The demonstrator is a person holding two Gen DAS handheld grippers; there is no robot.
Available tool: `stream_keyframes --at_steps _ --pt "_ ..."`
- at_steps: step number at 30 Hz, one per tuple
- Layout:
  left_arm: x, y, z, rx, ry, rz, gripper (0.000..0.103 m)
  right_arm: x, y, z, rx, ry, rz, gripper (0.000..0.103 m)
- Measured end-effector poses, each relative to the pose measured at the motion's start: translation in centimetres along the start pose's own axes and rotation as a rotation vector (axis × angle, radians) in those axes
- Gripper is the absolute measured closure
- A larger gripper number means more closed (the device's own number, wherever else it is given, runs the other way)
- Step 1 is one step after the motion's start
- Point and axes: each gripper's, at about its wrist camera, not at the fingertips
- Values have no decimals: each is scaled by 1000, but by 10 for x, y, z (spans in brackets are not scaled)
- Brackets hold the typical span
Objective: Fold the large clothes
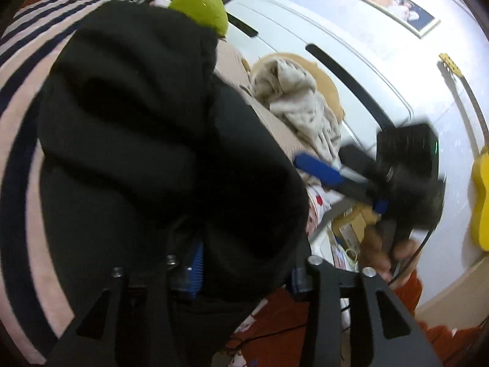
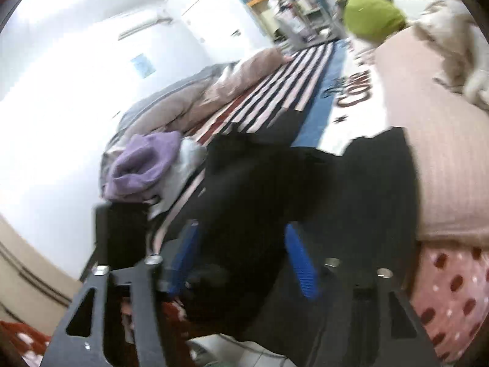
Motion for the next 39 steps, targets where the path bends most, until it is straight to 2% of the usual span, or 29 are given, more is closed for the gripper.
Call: stream_keyframes --at_steps 1,3,4,5,7,9,11,12,14,16,17,20,21,24,25,26,27,28,29,31,33,36,39 --pt "1 3 0 -1 2 17 58 4 -5 8 -6 -24 -5 35" --pt "2 5 -5 -18 7 30 40 8 -17 30 -20 -81 -24 31" --pt "2 8 -10 -27 5 36 36 9 -21 41 -23 -111 -30 30" --pt "1 11 -13 -24 0 46 35 8 -23 52 -31 -135 -34 30" --pt "-4 16 -29 10 -8 70 35 7 -24 74 -107 -172 -50 30" --pt "-12 17 -56 39 42 77 35 3 -15 87 -171 -180 -33 30" --pt "-19 6 -82 73 86 50 35 0 -4 91 -182 -178 4 30" --pt "-20 -1 -90 118 92 36 35 -2 1 91 -184 -175 14 30" --pt "-22 -19 -93 218 42 0 35 -4 5 82 -201 -154 33 30" --pt "-29 -34 -89 254 3 -22 35 -5 0 66 -190 -112 38 30" --pt "-31 -39 -83 245 -4 -33 35 -9 -7 53 -163 -77 38 29" --pt "-43 -53 -66 217 -27 -82 35 -16 -22 36 -90 -24 40 14" --pt "-45 -56 -61 211 -27 -93 35 -23 -29 34 -60 -14 32 12" --pt "-53 -58 -59 210 -10 -110 34 -33 -33 53 15 -36 58 12" --pt "-54 -57 -62 212 -6 -113 34 -35 -30 64 -28 -38 74 13" --pt "-56 -57 -63 216 -3 -118 34 -36 -28 74 -74 -40 75 22" --pt "-59 -57 -68 221 -2 -121 34 -38 -27 85 -117 -33 54 44" --pt "-57 -56 -59 228 -2 -126 34 -39 -30 93 -164 -20 17 54" --pt "-58 -55 -61 224 -1 -128 34 -41 -32 98 -196 -4 -19 72" --pt "-64 -53 -65 200 13 -132 34 -41 -32 96 -169 16 -57 88" --pt "-49 -48 -58 157 25 -129 29 -37 -29 82 -159 50 -56 96" --pt "-39 -32 -63 121 69 -80 19 -35 -30 30 -146 206 -56 101" --pt "-26 -21 -56 92 49 -55 16 -34 -18 -21 -119 298 -12 103"
Point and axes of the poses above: each gripper's, at about its wrist camera, not at the fingertips, and z roughly the way its jaws point, y to its right, x to its top, and after that the axes turned 15 degrees about z, right-handed
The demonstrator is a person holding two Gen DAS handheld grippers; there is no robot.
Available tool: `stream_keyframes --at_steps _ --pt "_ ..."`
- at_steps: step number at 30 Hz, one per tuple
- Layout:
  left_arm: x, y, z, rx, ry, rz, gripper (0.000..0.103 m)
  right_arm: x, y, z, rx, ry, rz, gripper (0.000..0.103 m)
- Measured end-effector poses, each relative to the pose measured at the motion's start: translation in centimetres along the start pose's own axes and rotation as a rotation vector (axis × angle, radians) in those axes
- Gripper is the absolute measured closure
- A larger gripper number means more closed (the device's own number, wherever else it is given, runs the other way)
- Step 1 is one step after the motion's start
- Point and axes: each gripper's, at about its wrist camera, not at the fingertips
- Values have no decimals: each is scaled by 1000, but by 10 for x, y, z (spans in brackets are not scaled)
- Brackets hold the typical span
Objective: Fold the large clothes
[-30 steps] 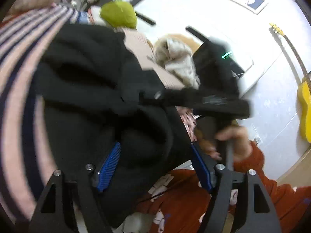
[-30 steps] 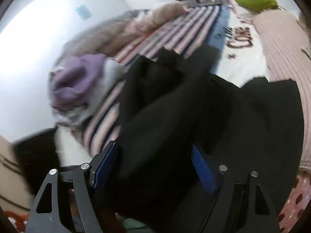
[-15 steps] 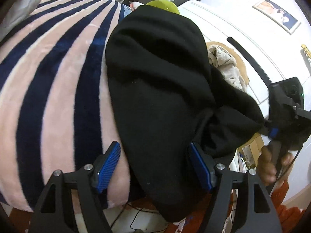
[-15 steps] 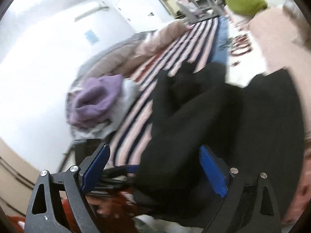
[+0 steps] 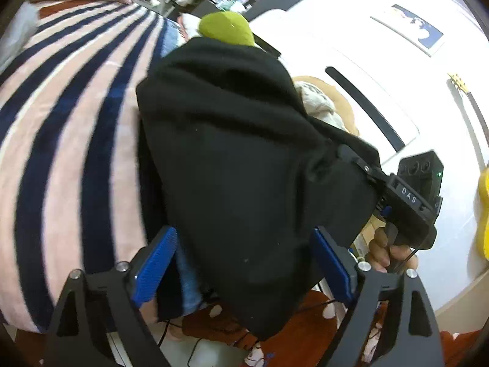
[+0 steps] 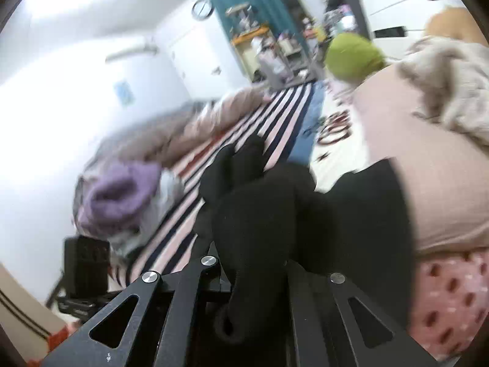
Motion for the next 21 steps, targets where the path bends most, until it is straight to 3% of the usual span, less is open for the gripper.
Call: stream_keyframes --at_steps 2,5,8,10,11,12,14,15,17,19,21 --pt "7 6 14 -26 -21 18 16 1 20 -24 -28 18 23 103" --pt "12 13 38 40 -71 63 15 -14 38 -31 -79 6 48 103" --pt "14 10 45 41 -79 37 16 -22 66 -29 -20 -52 164 100" --pt "9 8 43 58 -89 38 16 -21 65 -27 17 -94 171 96" --pt "8 3 41 57 -90 23 18 -20 59 -24 13 -107 162 81" --pt "8 -2 40 55 -89 5 19 -18 53 -24 19 -111 151 56" --pt "6 -14 40 47 -84 -36 20 -18 38 -21 46 -103 134 26" --pt "5 -19 41 41 -79 -49 20 -18 29 -13 76 -124 141 19" --pt "2 -17 39 36 -74 -51 20 -21 22 5 74 -191 170 19" --pt "3 -16 39 43 -76 -40 20 -31 10 28 -8 -231 139 24" --pt "5 -15 38 44 -76 -39 21 -35 2 41 -84 -210 90 87"
Point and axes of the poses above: each gripper's, at about its wrist camera, not at the fingertips, and z roughly the way its jaws point, y to its right, x to its top, and after that the axes turned 15 degrees about z, right-handed
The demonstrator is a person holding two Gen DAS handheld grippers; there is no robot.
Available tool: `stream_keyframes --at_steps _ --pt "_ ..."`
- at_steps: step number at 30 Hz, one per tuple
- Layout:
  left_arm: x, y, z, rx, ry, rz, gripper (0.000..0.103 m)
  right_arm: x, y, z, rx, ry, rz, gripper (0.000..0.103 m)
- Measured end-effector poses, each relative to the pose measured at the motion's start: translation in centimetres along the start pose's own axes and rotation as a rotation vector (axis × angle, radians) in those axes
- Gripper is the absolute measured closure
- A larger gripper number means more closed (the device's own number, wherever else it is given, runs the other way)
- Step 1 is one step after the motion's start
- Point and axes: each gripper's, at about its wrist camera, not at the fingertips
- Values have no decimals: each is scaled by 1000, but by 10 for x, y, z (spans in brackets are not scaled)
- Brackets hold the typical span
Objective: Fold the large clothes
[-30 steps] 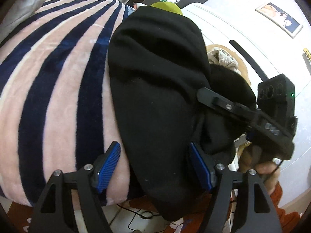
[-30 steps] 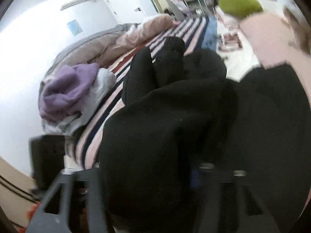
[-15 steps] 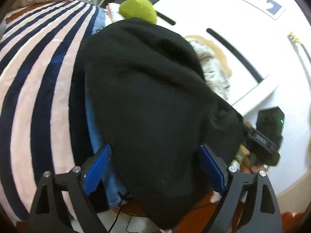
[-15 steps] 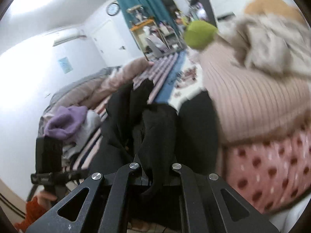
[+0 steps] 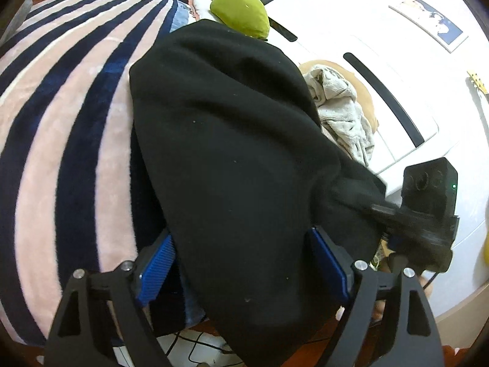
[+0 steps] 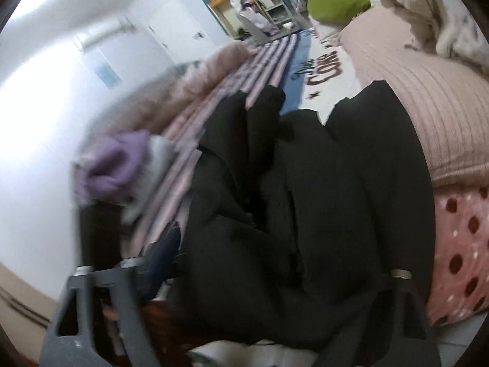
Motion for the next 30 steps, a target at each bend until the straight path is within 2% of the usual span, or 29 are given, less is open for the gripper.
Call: stream_keyframes --at_steps 1,2,5,7,9,10,13,15,19,21,24,26,28,29,30 --pt "1 3 -2 2 3 4 21 1 -1 2 1 14 -3 88" --pt "3 6 -3 -1 5 11 21 2 -3 1 4 41 2 94" --pt "8 20 -14 -66 32 48 21 3 -8 -40 38 194 -38 96" --pt "14 31 -18 -99 41 67 17 6 -7 -69 23 271 -64 97" --pt "21 42 -15 -117 31 85 8 9 5 -93 5 299 -60 97" --pt "25 49 -11 -112 20 102 7 8 12 -101 -6 304 -47 97" --pt "31 62 9 -49 -42 143 6 2 44 -108 -66 312 -4 97" --pt "30 61 25 -14 -92 127 6 -6 70 -103 -84 287 60 97" --pt "21 47 48 -74 -139 28 5 -23 104 -73 -52 181 156 95" --pt "17 43 56 -85 -162 -1 1 -29 114 -65 -33 161 166 95" --pt "12 38 68 -152 -183 -78 1 -25 119 -56 -11 144 189 95" --pt "13 44 75 -133 -195 -67 0 -22 120 -53 0 140 193 95" --pt "16 54 82 -87 -205 -2 0 -19 119 -50 -10 140 188 95" --pt "16 59 82 -62 -199 20 7 -17 120 -50 -12 139 188 94" --pt "17 60 80 -39 -191 24 30 -16 120 -49 -14 138 190 94"
Point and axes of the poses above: each gripper's, at about its wrist camera, not at the fingertips, and z roughly the way its jaws point, y to its right, x to its top, and after that the axes turned 15 degrees about z, right-handed
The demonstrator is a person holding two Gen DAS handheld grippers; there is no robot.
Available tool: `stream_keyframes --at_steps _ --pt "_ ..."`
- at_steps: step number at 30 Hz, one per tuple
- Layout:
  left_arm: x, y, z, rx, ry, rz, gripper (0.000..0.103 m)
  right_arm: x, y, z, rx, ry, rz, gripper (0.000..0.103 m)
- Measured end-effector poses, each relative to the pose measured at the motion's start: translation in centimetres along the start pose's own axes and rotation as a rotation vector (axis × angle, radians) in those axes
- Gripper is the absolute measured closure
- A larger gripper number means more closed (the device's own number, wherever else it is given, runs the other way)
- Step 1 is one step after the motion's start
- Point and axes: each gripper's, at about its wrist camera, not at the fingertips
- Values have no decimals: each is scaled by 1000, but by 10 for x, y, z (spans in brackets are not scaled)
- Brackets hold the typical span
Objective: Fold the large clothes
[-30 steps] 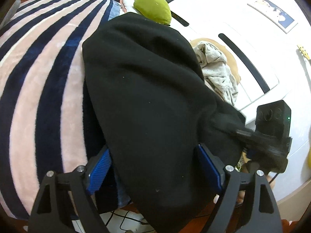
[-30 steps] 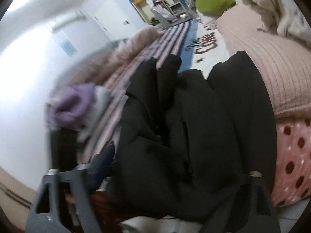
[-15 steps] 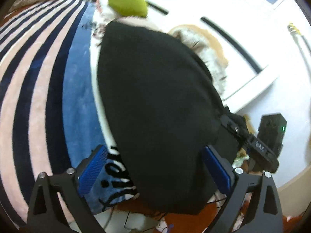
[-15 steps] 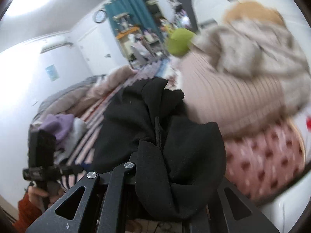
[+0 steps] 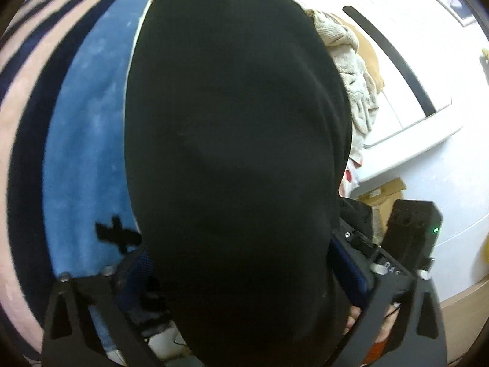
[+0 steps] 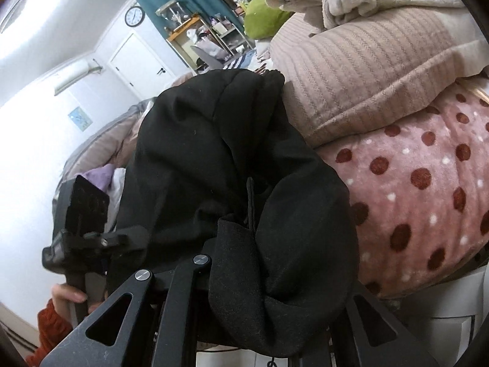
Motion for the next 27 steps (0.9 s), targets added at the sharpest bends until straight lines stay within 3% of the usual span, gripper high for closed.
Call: stream_keyframes --at_steps 2,3,7,11,13,15,17,21,24,25,27 --pt "-1 -2 -14 12 33 5 52 1 -3 3 5 -1 8 94" --pt "-2 -4 -24 10 54 18 58 1 -7 10 22 -10 18 94" --pt "-9 -25 -70 80 86 16 60 -7 -42 40 60 -66 -28 95" --pt "-29 -67 -115 113 109 -55 57 -16 -78 82 131 -151 -55 94" --pt "-39 -79 -122 101 95 -83 52 -21 -92 98 146 -177 -70 87" --pt "-44 -89 -129 110 81 -94 36 -28 -97 100 143 -175 -86 72" --pt "-41 -86 -138 172 67 -48 28 -29 -95 94 139 -188 -90 59" --pt "-31 -79 -155 166 22 -14 28 -32 -88 51 121 -196 -140 45" --pt "-16 -68 -179 236 71 70 29 -28 -92 15 93 -193 -209 45" --pt "-9 -66 -187 227 100 79 29 -24 -95 6 87 -188 -240 48" --pt "10 -65 -199 189 155 95 34 -22 -103 -14 95 -157 -296 73"
Point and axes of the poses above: each gripper's, at about its wrist camera, not at the fingertips, and z roughly the way its jaws point, y to its right, x to its top, and after that the axes turned 15 degrees about z, right-handed
